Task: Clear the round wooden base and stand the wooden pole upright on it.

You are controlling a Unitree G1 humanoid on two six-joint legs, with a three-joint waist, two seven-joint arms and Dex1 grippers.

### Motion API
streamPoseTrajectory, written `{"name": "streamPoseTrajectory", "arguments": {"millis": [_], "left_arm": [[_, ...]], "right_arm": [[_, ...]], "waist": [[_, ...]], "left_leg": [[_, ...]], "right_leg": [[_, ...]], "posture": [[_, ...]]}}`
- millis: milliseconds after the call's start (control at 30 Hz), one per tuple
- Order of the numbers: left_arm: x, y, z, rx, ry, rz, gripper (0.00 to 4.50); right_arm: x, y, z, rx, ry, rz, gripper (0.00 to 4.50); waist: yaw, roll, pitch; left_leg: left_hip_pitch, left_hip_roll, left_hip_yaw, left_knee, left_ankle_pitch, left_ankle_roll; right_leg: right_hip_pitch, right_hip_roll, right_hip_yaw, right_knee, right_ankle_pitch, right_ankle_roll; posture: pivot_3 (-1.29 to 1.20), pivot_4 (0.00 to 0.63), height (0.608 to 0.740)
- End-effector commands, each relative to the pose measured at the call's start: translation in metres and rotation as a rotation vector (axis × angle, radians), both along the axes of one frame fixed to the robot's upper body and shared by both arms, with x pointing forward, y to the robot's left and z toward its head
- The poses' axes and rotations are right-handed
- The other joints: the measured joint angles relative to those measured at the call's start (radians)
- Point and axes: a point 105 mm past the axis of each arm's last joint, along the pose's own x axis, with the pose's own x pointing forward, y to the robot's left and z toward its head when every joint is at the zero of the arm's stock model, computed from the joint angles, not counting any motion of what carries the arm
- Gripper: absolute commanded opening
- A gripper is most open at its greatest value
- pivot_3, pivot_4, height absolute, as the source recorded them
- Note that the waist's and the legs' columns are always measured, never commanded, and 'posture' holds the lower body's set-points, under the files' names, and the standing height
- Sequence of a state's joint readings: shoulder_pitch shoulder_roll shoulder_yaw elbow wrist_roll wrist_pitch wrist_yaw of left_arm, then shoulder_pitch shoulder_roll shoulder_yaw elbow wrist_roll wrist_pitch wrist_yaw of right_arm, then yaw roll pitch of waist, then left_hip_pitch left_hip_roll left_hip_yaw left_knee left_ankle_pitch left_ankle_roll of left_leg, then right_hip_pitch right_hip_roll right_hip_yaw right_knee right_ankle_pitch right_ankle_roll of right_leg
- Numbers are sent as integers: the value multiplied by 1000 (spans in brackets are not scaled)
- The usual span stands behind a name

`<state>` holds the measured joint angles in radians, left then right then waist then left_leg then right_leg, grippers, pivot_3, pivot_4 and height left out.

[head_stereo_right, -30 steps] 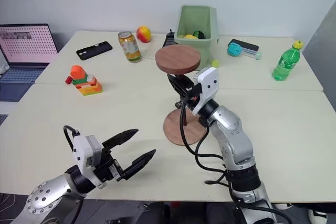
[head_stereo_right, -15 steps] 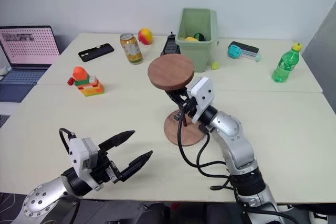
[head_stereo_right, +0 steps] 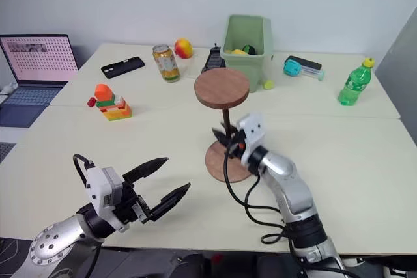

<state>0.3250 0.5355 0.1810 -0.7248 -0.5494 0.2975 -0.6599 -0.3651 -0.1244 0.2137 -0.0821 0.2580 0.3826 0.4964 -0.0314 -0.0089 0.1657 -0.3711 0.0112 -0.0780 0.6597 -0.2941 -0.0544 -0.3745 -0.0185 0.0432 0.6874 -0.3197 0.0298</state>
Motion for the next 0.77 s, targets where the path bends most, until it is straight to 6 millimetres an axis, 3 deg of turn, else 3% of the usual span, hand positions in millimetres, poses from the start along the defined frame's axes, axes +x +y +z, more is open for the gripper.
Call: {"name": "streamPoseTrajectory", "arguments": {"millis": [33,233,300,367,467,567,767], "left_arm": [[6,-2,7,1,-35,-17,4500],[19,1,8,16,-60,-32,4500],[29,2,14,25,-28,-87,4500],[36,4,19,25,9,-109,4500],[41,8,25,70,27,-155,4500],[58,24,31,214,108,-189,4500],[77,50,39,344,136,-164,4500]], "right_arm": [[-8,-1,48,47,-131,72,2568],[-25,-15,58,-25,-68,213,4123],[-35,-38,50,-158,2,294,4462],[-46,-55,47,-245,50,363,4462],[-46,-78,51,-260,113,360,4462],[-51,-111,61,-346,129,378,4462],[-48,-122,74,-336,111,335,4462]], "waist": [[0,0,0],[0,0,0],[3,0,1],[13,1,4],[6,0,4],[1,0,10],[-7,-1,12]], "left_leg": [[0,1,-1,0,0,0],[-3,2,-4,-1,0,0],[-3,1,-4,-1,0,0],[-7,-2,-6,1,0,0],[-7,-2,-6,2,0,1],[-8,-1,-5,1,0,1],[-9,-1,-2,0,-1,2]], "right_leg": [[0,0,0,-1,0,0],[1,0,-3,-5,0,0],[1,0,-3,-5,0,0],[0,0,-8,-6,0,0],[0,0,-6,-7,1,1],[-1,0,-5,-6,1,1],[-5,6,-5,-6,1,1]], "posture": [[0,150,740],[0,150,740],[0,150,740],[0,150,740],[0,150,740],[0,150,740],[0,150,740]]}}
